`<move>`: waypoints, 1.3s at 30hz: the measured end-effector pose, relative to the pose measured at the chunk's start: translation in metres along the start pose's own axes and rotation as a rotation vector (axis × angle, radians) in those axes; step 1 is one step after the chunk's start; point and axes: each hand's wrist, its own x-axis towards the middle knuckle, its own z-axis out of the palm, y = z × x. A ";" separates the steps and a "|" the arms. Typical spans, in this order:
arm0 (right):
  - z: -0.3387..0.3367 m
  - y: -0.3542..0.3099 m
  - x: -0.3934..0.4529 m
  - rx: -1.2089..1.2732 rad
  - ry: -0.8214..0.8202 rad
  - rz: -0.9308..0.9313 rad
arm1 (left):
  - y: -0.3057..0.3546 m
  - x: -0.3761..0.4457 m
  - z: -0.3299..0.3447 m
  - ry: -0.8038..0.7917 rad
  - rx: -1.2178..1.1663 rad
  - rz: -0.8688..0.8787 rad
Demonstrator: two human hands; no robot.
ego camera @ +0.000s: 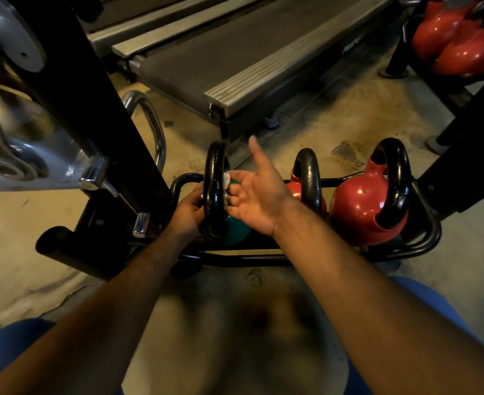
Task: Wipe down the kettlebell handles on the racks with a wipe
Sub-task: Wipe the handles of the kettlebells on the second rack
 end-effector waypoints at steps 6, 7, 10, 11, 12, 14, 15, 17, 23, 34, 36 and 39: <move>0.010 0.003 -0.002 -0.172 0.023 -0.019 | -0.009 0.003 -0.002 0.012 0.033 0.015; 0.007 0.004 -0.006 -0.231 0.010 0.013 | -0.012 0.004 -0.004 0.014 0.032 0.003; -0.006 -0.003 -0.011 -0.419 -0.016 0.090 | -0.021 0.011 -0.007 -0.008 0.065 -0.060; -0.007 -0.009 -0.009 -0.448 -0.013 0.109 | -0.020 0.011 -0.006 -0.013 0.077 -0.056; -0.005 -0.013 -0.004 -0.442 -0.003 0.124 | -0.020 0.011 -0.006 -0.018 0.063 -0.053; 0.001 -0.016 0.003 -0.323 0.030 0.116 | -0.017 0.007 -0.004 -0.005 0.032 -0.011; 0.003 -0.014 0.005 -0.252 0.031 0.088 | -0.015 0.006 -0.003 0.002 0.035 0.017; 0.000 -0.002 0.005 -0.214 0.004 0.039 | -0.016 0.006 -0.002 0.006 0.033 0.053; -0.005 0.003 -0.005 -0.524 -0.022 0.096 | -0.013 0.004 -0.004 -0.024 -0.025 0.082; 0.014 -0.020 0.030 0.216 0.065 -0.018 | -0.016 0.010 -0.004 -0.022 -0.026 0.089; 0.016 -0.030 0.034 0.207 0.087 -0.020 | -0.015 0.009 -0.004 -0.030 -0.028 0.081; 0.017 -0.043 0.040 0.224 0.142 -0.029 | -0.016 0.009 -0.005 -0.028 -0.018 0.069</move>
